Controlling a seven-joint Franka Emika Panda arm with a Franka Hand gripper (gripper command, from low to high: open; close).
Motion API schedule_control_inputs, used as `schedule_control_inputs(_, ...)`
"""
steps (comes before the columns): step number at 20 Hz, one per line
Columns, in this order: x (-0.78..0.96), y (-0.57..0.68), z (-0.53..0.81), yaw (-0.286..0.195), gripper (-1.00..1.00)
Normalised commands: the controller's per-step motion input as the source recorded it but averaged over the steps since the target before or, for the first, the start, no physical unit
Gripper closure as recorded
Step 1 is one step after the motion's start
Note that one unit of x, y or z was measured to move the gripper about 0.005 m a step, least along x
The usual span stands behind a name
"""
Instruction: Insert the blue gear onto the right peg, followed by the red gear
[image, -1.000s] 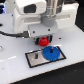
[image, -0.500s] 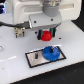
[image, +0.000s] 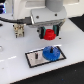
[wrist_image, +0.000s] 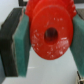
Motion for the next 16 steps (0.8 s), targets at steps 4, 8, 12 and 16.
schedule_control_inputs(4, 0.66, 0.01, 0.24, 0.000, 1.00)
schedule_control_inputs(8, 0.60, 0.00, 0.09, 0.000, 1.00)
schedule_control_inputs(12, 0.45, 0.00, 0.02, 0.000, 1.00)
schedule_control_inputs(16, 0.31, 0.00, -0.01, 0.000, 1.00)
